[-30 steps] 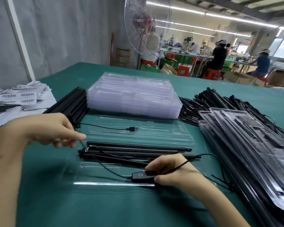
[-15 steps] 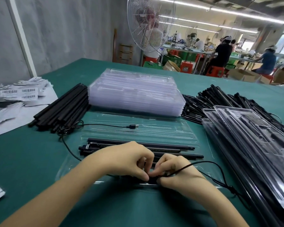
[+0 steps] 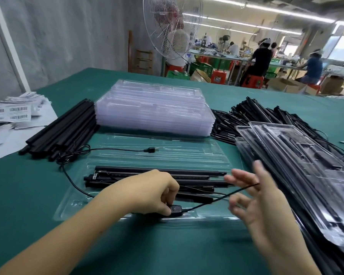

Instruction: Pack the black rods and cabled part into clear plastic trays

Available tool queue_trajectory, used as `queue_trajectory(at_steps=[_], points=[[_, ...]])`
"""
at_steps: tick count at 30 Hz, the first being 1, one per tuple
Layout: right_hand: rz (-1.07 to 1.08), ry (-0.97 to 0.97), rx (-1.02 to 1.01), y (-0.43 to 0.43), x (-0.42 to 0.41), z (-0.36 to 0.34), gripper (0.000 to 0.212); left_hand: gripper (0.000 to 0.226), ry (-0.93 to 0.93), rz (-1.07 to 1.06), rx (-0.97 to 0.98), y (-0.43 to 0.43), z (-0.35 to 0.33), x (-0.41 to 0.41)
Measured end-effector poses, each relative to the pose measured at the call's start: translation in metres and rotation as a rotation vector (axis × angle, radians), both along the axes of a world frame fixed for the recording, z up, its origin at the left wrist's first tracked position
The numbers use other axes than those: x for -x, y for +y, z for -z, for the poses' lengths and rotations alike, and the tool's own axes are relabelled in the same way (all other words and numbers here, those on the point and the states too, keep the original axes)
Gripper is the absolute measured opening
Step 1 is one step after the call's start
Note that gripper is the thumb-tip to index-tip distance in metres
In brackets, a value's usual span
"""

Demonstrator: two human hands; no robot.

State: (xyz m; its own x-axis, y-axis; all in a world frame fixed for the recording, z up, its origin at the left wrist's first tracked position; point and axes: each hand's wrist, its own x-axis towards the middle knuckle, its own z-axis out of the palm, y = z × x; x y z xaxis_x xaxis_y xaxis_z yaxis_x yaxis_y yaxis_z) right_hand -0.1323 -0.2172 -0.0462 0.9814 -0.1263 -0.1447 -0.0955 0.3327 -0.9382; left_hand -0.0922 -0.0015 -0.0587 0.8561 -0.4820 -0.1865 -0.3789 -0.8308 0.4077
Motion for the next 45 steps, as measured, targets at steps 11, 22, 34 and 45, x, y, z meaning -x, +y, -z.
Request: queue_trajectory(at_steps=[11,22,34,45], points=[[-0.218,0.083,1.042,-0.010,-0.023,-0.032,0.023,0.016,0.132,-0.054,0.102,0.004,-0.002,0.001],[0.428,-0.434,0.909,-0.021,0.032,-0.005,0.043,0.017,-0.139,0.010,0.024,0.004,-0.004,0.012],[0.560,-0.586,0.638,-0.032,0.023,0.011,0.044,0.015,-0.064,0.011,0.001,0.004,-0.007,0.011],[0.558,-0.533,1.135,-0.025,0.008,0.011,0.019,0.019,-0.100,0.051,-0.080,0.002,-0.008,0.010]])
